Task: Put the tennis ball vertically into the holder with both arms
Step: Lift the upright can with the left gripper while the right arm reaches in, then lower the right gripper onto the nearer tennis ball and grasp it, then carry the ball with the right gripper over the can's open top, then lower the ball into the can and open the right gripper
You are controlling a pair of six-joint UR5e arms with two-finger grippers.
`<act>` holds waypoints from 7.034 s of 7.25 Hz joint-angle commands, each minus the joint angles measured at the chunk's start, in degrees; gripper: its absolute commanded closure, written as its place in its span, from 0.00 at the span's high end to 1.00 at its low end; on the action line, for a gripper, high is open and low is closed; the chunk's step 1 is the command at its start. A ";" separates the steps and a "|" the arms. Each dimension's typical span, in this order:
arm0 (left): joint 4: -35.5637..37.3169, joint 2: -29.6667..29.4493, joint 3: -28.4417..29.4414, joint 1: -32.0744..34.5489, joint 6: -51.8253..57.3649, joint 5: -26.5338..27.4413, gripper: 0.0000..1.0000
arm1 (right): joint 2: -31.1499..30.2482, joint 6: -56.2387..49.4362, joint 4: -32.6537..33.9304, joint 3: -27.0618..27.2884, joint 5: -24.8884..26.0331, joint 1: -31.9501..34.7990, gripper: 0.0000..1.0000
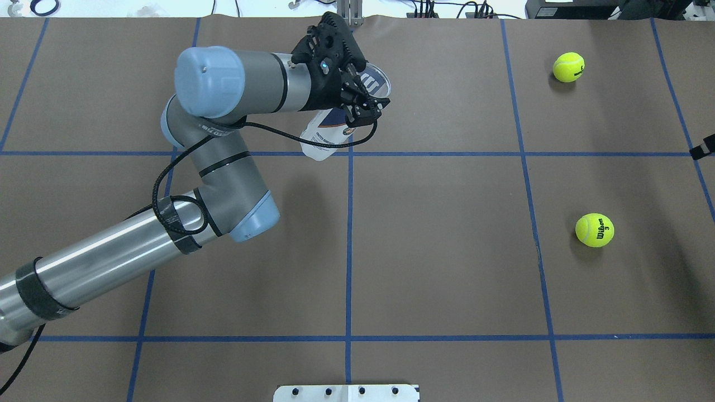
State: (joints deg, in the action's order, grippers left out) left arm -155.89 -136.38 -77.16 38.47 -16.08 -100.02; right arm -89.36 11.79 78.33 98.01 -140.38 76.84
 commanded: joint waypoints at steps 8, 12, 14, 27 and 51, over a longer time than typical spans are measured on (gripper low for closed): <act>-36.93 5.07 6.41 -8.68 -6.60 16.88 0.77 | 0.16 20.97 -0.02 7.54 8.44 -18.81 1.00; -37.47 6.03 6.41 -8.94 -6.68 16.88 0.77 | -0.81 24.24 -0.02 8.87 13.45 -25.15 1.00; -37.47 6.12 6.32 -9.12 -6.86 16.88 0.78 | -1.86 24.15 -0.02 8.78 13.72 -25.87 1.00; -37.47 6.21 6.32 -9.73 -7.04 16.88 0.78 | -0.55 25.12 -0.10 5.00 18.56 -30.53 0.53; -43.18 6.47 10.63 -15.62 -3.87 24.44 0.79 | 48.41 65.46 20.64 4.56 24.09 -38.87 0.63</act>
State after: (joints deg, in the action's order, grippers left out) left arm -199.07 -129.90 -66.53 22.92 -19.95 -75.59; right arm -40.78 77.33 98.97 102.58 -116.78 38.53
